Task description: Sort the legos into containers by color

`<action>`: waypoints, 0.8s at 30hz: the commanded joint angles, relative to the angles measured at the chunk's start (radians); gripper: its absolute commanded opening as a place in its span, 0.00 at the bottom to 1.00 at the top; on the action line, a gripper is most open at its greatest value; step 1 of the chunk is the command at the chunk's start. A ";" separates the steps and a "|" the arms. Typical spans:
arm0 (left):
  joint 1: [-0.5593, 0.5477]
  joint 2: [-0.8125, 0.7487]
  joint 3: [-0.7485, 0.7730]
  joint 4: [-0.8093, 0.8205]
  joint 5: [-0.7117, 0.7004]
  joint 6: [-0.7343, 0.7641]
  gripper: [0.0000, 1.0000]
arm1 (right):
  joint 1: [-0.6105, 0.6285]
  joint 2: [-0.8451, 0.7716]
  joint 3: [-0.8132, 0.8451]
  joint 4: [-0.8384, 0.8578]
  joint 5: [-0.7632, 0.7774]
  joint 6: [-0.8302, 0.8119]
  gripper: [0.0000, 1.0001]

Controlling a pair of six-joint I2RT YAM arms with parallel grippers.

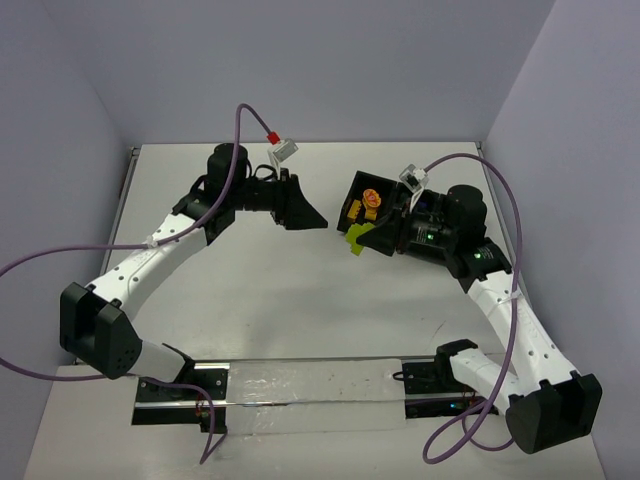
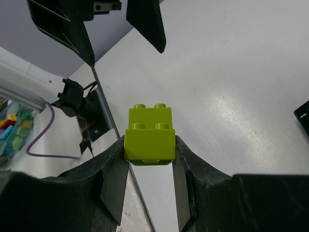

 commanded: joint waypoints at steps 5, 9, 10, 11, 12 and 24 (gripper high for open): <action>-0.018 -0.015 -0.001 0.075 0.104 0.024 0.88 | -0.001 -0.007 0.046 0.051 -0.107 0.007 0.00; -0.056 0.005 0.015 0.092 0.123 0.019 0.88 | -0.001 -0.005 0.042 0.081 -0.154 0.025 0.00; -0.067 0.013 0.021 0.097 0.136 0.015 0.88 | -0.001 -0.006 0.042 0.089 -0.166 0.032 0.00; -0.072 0.026 0.023 0.109 0.144 0.006 0.88 | 0.001 -0.008 0.043 0.101 -0.182 0.036 0.00; -0.076 0.038 0.024 0.115 0.152 0.000 0.87 | 0.000 -0.009 0.043 0.108 -0.192 0.044 0.00; -0.140 0.071 0.068 0.108 0.176 0.023 0.71 | 0.013 0.011 0.062 0.095 -0.267 0.036 0.00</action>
